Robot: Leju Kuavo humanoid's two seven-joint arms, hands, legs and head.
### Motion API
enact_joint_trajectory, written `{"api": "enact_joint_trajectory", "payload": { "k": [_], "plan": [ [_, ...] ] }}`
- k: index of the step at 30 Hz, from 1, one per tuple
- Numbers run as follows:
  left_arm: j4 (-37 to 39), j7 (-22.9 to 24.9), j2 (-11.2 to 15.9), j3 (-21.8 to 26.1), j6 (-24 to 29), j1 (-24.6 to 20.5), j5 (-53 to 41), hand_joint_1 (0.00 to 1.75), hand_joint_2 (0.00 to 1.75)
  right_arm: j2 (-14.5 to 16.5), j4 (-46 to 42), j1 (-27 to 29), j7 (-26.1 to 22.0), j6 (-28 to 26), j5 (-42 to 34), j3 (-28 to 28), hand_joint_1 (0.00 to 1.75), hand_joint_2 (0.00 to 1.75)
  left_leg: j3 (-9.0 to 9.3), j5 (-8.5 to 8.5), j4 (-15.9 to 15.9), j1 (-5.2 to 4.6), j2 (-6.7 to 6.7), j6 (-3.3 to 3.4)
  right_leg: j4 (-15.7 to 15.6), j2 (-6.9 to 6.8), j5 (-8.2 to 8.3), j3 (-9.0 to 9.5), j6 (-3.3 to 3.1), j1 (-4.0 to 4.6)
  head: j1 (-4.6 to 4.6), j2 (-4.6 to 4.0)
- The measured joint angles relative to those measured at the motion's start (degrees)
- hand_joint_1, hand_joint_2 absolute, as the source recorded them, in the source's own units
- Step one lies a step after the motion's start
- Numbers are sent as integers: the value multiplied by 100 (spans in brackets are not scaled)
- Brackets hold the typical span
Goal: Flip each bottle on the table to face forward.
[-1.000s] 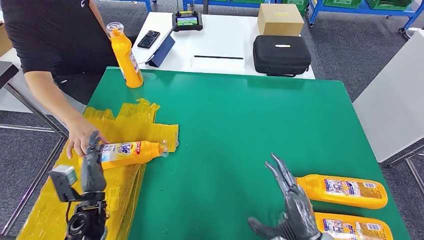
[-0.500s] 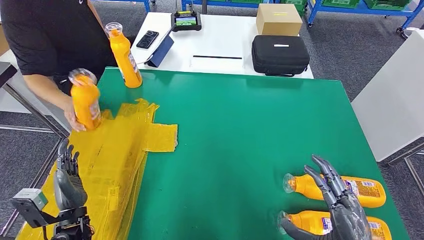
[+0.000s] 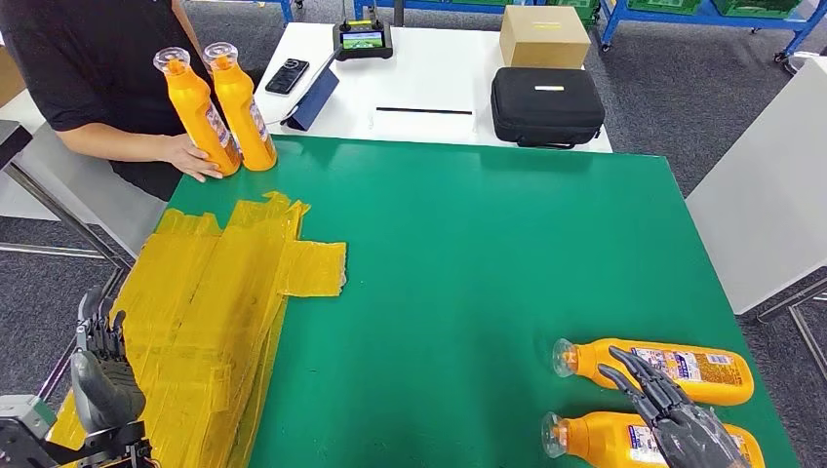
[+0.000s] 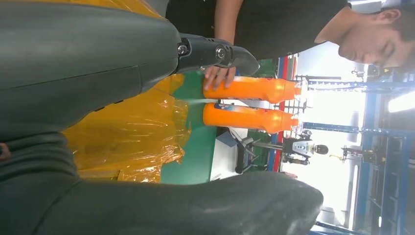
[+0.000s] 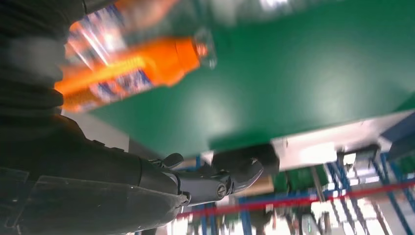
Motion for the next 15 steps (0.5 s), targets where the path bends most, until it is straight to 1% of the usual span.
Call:
{"api": "enact_joint_trajectory", "payload": {
  "k": [2, 6, 8, 11, 15],
  "plan": [
    [0, 7, -2, 23, -8, -9, -14, 0, 0, -108, -67, 103, -3, 246, -349, -157, 0, 175, 0, 0, 0, 0, 1, 0, 0, 0, 0, 0, 0, 0, 0, 0],
    [1, 8, -2, 66, -10, -21, -13, 0, 0, -266, -152, 206, -6, 517, -761, -422, 0, 175, 1, 0, 0, 0, 1, 0, 0, 2, 0, 0, 0, 0, 1, 0],
    [2, 5, -2, 80, -10, -29, 14, 0, 0, -340, -187, 224, -9, 769, -1095, -572, 0, 175, 2, 0, 0, 0, 1, 0, 0, 3, 0, 0, 0, 0, 1, 0],
    [2, -3, -2, 94, -25, -37, 52, 0, 0, -497, -209, 229, -11, 1099, -1507, -915, 0, 175, 1, 0, 0, -1, 1, 0, 0, 3, 0, 0, 0, -1, 1, 0],
    [2, -5, -2, 101, -66, -36, 85, 0, 0, -729, -209, 226, -11, 1336, -1710, -1413, 0, 175, 0, -1, 0, -3, 1, 2, 0, 3, 0, 0, 0, -2, 1, 0]
  ]
}}
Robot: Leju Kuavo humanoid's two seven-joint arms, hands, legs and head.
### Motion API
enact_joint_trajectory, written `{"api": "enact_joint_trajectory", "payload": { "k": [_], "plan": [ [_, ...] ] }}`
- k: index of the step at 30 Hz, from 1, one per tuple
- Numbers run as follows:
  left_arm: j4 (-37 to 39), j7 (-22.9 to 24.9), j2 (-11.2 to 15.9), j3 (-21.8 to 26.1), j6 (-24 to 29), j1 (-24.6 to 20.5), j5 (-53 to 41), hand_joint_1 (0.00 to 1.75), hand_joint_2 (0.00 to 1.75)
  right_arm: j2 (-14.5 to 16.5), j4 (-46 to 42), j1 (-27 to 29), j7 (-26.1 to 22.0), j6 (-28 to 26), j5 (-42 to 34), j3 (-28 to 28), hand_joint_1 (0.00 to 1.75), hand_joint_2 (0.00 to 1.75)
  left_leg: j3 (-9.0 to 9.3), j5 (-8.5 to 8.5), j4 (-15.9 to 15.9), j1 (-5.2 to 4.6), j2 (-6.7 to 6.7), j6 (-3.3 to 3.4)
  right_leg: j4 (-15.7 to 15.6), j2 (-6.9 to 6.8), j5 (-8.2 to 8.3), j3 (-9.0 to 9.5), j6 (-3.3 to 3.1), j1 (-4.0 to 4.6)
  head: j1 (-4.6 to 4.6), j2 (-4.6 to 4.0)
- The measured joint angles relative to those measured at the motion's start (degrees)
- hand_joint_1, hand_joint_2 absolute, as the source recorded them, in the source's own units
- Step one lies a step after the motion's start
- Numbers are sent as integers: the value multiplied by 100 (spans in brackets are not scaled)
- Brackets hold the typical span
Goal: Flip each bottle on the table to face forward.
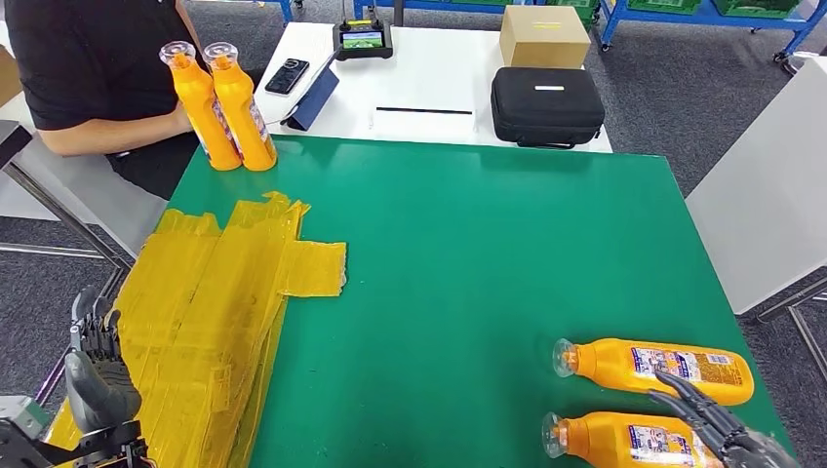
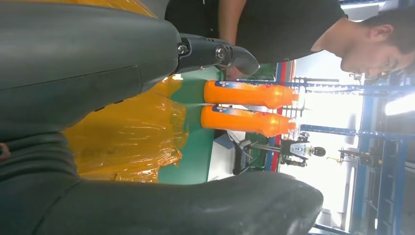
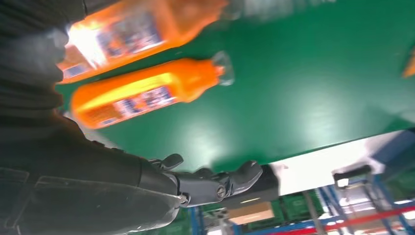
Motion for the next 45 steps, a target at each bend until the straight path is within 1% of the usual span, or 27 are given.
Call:
{"api": "enact_joint_trajectory", "payload": {
  "k": [4, 7, 11, 15, 18, 21, 26, 32, 40, 45],
  "plan": [
    [0, 0, 0, 7, -10, 0, 2, 0, 0, -103, 0, -1, 0, 35, -8, -240, 0, 175, 1, -1, 0, 0, 0, 1, 0, 0, 0, 0, 0, 1, -1, 0],
    [3, 0, 0, 10, -22, -1, 12, 0, 0, -134, 8, -17, 0, 90, 201, -360, 0, 175, 2, -1, 0, 1, 0, 1, 0, 0, 0, -1, 0, 2, -1, 0],
    [28, 4, 0, 16, -24, -5, 62, 0, 0, -220, 151, -106, 1, 100, 1025, -630, 0, 175, 1, -1, 0, 1, 1, 1, 0, 1, 0, 1, 0, 1, -1, 0],
    [31, 4, 0, 53, -63, 19, 115, 0, 0, -510, 543, -311, 2, 44, 1918, -897, 0, 175, 1, -1, 0, -2, 3, 1, 0, 3, 1, 1, 1, -2, -1, 0],
    [31, 5, 0, 78, -116, 26, 136, 0, 0, -674, 789, -452, 2, 38, 2345, -999, 0, 175, 1, 0, 1, -4, 3, 2, -1, 4, 1, 1, 2, -3, 1, 0],
    [31, 6, 0, 102, -128, 26, 174, 0, 0, -787, 957, -546, 2, 31, 2589, -1075, 0, 175, 1, -1, 1, -4, 4, 3, -1, 4, 2, 1, 3, -3, -1, 0],
    [31, 5, 0, 136, -132, 28, 244, 0, 0, -956, 1139, -593, 2, 79, 2673, -1178, 0, 175, 1, -2, 1, -1, 4, 3, 0, 4, 2, 0, 3, 1, -1, 0],
    [32, 7, 0, 140, -164, 28, 259, 0, 0, -1043, 1237, -590, 2, 151, 2697, -1206, 0, 175, 1, -2, 1, 0, 5, 2, 0, 4, 1, -2, 2, 1, -1, 0],
    [37, 10, 1, 140, -172, 23, 262, 0, 0, -1098, 1325, -579, 2, 171, 2711, -1212, 0, 175, 1, -2, 1, -2, 4, 3, -1, 4, 1, -1, 2, -1, -1, 0],
    [75, 9, 3, 136, -150, 8, 333, 0, 0, -1088, 1340, -467, 2, 232, 2682, -1202, 0, 175, 1, -2, 1, -2, 5, 3, 0, 5, 1, -2, 2, 0, -1, 0]
  ]
}}
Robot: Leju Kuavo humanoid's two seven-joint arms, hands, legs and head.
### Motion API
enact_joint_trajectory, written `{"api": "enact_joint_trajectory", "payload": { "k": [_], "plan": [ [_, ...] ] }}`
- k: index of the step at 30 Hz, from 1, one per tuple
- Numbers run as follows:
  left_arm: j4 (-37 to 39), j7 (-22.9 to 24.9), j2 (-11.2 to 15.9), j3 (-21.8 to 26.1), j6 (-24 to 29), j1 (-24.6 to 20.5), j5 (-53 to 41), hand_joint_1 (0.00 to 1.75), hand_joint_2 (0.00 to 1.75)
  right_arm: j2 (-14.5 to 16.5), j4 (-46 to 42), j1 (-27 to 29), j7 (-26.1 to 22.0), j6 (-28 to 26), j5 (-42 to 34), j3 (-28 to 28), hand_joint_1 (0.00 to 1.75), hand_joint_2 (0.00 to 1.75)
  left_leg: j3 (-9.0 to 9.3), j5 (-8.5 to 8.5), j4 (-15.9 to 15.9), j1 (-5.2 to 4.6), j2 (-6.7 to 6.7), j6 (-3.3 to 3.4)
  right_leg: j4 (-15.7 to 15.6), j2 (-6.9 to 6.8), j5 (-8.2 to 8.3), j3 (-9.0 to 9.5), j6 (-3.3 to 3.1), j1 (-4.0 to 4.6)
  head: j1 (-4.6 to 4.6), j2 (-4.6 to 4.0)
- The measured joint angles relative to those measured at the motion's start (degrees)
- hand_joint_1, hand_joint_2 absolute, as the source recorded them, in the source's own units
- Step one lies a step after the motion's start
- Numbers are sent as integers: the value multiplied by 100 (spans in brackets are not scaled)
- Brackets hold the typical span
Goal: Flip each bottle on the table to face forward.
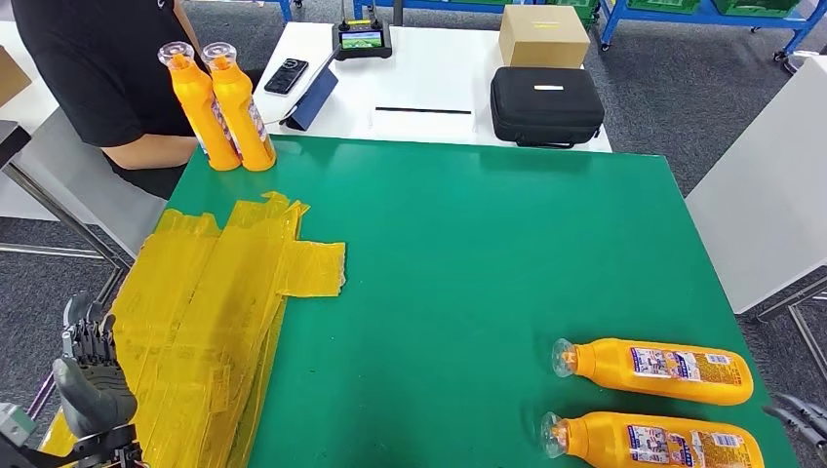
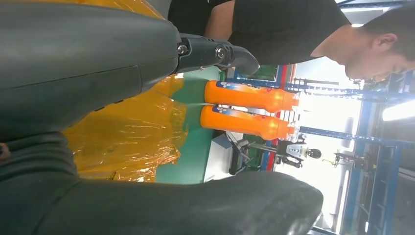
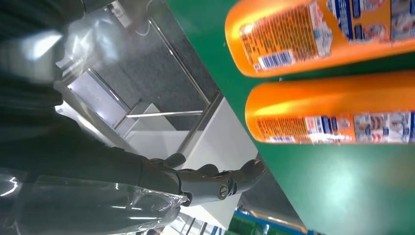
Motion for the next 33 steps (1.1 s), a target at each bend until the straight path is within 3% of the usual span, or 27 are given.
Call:
{"api": "enact_joint_trajectory", "payload": {
  "k": [20, 33],
  "plan": [
    [232, 4, 168, -311, 172, -150, 157, 0, 0, 451, 394, 49, -1, -153, 776, 587, 0, 175, 1, 0, 0, 1, 2, 0, 1, 1, 0, 1, 0, 0, 0, 0],
    [257, 13, 198, -411, 218, -84, 207, 0, 0, 556, 726, -49, -2, -502, 1405, 1286, 0, 175, 1, 1, 0, 1, 1, 0, 1, 0, 0, 2, -1, 1, -1, 0]
  ]
}}
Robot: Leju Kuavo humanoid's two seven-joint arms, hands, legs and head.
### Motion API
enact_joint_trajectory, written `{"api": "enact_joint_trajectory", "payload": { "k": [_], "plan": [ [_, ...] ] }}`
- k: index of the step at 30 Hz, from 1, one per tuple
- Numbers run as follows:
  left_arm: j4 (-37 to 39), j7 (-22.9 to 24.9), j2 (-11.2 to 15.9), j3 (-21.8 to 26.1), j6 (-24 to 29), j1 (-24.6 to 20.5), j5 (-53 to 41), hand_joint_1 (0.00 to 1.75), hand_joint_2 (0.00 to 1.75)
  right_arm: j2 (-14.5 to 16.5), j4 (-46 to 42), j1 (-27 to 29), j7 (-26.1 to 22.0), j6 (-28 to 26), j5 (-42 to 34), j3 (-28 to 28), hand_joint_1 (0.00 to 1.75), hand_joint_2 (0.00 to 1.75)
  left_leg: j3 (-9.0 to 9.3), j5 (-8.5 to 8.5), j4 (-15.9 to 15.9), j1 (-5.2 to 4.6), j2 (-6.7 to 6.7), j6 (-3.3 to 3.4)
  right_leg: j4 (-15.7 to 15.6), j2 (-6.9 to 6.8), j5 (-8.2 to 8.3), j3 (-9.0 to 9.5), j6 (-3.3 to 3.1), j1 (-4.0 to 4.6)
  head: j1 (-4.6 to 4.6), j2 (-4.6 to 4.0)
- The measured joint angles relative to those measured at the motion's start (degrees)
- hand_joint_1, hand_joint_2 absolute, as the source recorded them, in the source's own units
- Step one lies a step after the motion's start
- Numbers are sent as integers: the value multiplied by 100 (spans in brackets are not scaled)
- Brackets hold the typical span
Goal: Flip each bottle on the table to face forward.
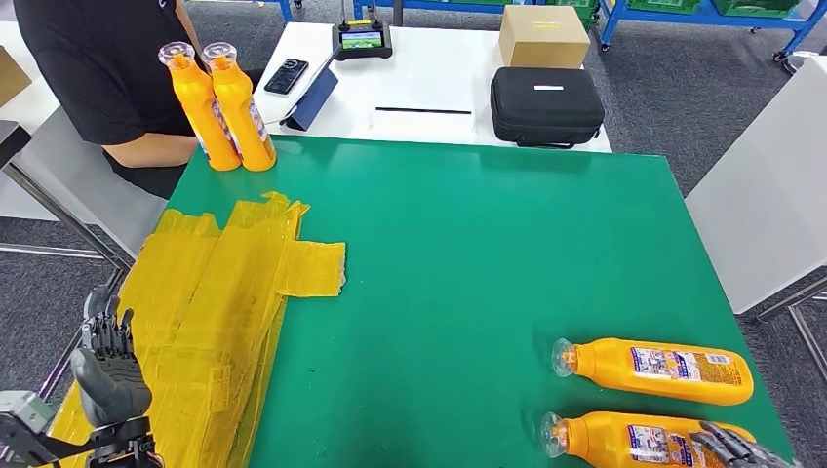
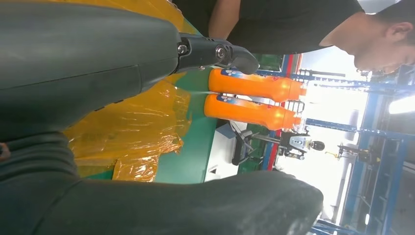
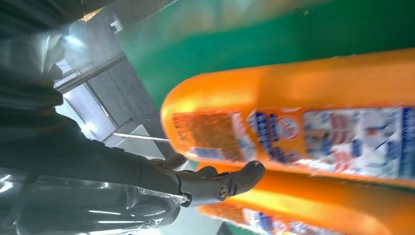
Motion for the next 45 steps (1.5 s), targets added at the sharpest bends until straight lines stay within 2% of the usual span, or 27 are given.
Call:
{"api": "enact_joint_trajectory", "payload": {
  "k": [26, 33, 45],
  "plan": [
    [48, 99, 11, -145, 61, -67, -46, 0, 0, 32, 218, -13, 2, -100, 191, 229, 0, 175, 9, 0, 0, 0, 4, 0, 0, 3, 0, 5, 0, 0, 1, 0],
    [54, 98, 22, -180, 55, -64, 15, 0, 0, 77, 427, -149, 1, -333, 548, 265, 0, 175, 14, 0, 0, 1, 4, 0, -1, 3, 0, 5, 0, 1, 1, 0],
    [72, 98, 22, -204, 50, -59, 16, 0, 0, 91, 647, -257, 13, -430, 606, 337, 0, 175, 32, -13, 0, 1, 9, 16, -2, 5, -6, -18, 2, 1, 1, 0]
  ]
}}
